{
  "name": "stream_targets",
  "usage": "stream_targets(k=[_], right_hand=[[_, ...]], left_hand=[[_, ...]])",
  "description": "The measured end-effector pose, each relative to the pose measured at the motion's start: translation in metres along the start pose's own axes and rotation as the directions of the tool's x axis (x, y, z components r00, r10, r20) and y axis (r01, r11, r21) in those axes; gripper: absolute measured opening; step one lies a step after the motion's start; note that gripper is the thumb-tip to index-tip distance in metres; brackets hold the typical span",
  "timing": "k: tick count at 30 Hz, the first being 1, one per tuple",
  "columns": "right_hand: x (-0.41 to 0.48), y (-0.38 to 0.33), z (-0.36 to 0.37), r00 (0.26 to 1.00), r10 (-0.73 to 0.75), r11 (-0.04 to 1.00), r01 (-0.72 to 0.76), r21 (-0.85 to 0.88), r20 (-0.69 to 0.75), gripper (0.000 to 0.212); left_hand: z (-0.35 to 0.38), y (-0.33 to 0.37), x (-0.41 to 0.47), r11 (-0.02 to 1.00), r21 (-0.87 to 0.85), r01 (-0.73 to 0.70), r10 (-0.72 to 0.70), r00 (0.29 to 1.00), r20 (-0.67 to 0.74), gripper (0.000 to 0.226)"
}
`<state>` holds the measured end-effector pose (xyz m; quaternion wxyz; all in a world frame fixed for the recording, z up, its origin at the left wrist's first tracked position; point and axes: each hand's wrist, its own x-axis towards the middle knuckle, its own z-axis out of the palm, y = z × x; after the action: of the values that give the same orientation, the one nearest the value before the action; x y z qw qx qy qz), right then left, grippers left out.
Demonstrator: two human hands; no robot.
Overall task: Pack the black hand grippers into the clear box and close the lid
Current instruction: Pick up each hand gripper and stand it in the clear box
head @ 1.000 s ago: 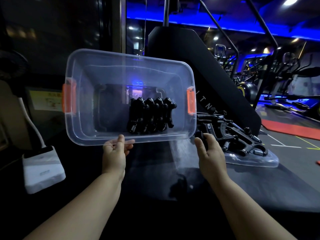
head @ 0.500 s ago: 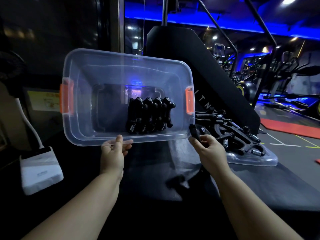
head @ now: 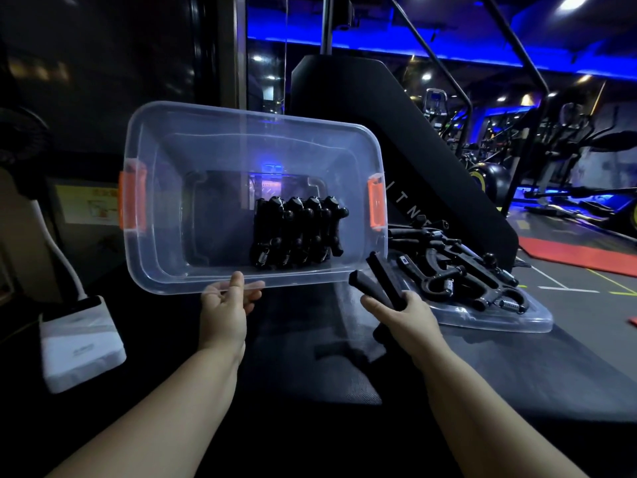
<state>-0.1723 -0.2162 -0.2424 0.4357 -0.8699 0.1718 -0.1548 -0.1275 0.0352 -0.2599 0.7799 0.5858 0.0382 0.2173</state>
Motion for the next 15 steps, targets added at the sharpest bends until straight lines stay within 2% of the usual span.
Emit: stream_targets(k=[6,10,15], right_hand=[[-0.006,0.0,-0.003,0.998,-0.068,0.987,0.07,-0.143,0.016,0.075],[-0.016,-0.003,-0.007,0.992,-0.1,0.975,0.112,-0.192,0.071,0.056],[-0.018,0.0,-0.007,0.987,-0.156,0.966,0.16,-0.204,0.034,0.064]], left_hand=[[0.0,0.001,0.0,1.0,0.003,0.002,-0.002,1.0,-0.005,0.044],[0.001,0.0,-0.001,1.0,-0.011,0.003,-0.003,1.0,-0.013,0.04],[0.001,0.002,-0.001,1.0,-0.025,-0.009,0.008,1.0,-0.012,0.024]])
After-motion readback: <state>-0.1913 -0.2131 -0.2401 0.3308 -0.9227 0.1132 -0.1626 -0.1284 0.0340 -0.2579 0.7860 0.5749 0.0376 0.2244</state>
